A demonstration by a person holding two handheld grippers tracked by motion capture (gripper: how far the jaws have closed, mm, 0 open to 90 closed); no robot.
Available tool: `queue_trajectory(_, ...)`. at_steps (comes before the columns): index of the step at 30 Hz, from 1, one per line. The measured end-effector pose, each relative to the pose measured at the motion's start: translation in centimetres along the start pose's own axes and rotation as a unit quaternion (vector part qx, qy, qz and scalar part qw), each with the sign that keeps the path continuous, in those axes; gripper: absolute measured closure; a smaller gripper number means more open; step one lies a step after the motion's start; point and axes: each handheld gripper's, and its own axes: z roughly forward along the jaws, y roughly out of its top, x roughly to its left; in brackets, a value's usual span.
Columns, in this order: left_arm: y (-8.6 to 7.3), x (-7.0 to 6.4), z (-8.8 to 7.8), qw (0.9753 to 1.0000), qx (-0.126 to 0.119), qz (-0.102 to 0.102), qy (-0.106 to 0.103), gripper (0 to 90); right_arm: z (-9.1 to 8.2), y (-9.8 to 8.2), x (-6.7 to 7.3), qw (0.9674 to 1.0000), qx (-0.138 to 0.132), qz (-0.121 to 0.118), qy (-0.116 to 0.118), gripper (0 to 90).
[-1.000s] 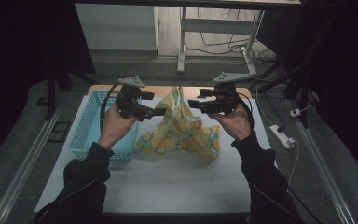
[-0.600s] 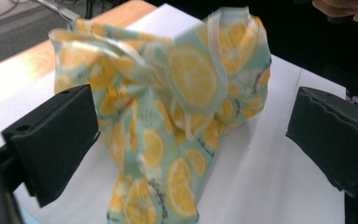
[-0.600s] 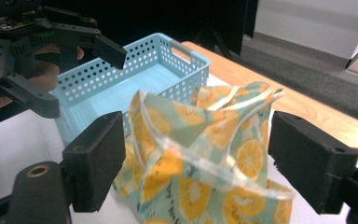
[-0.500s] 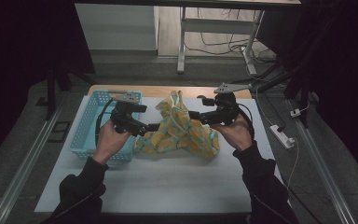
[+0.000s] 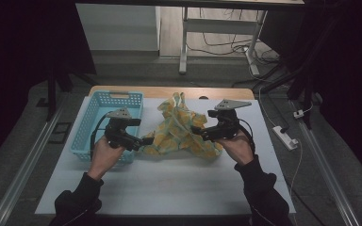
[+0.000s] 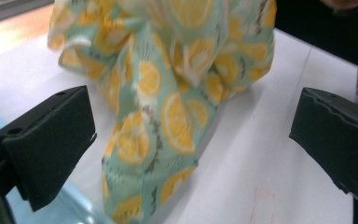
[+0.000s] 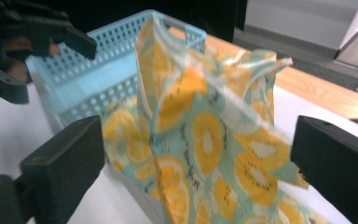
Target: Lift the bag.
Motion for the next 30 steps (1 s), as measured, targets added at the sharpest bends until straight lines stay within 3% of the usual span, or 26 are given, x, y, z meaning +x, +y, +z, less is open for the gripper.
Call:
queue_trajectory(10,-2.2,-0.7,-0.4,0.9995,-0.01,-0.01,0.028,0.0,-0.5,-1.9,0.2,1.0,0.003,-0.004,-0.005,0.0)
queue_trajectory(18,-3.5,-1.1,-0.6,0.9994,-0.007,-0.018,0.029,0.0,-1.0,-3.2,0.4,1.0,-0.004,-0.001,-0.006,0.0)
queue_trajectory(30,-5.0,-2.0,-1.7,0.9994,-0.005,-0.021,0.025,0.0,-1.0,-5.0,1.3,0.9998,0.016,-0.007,-0.012,0.0)
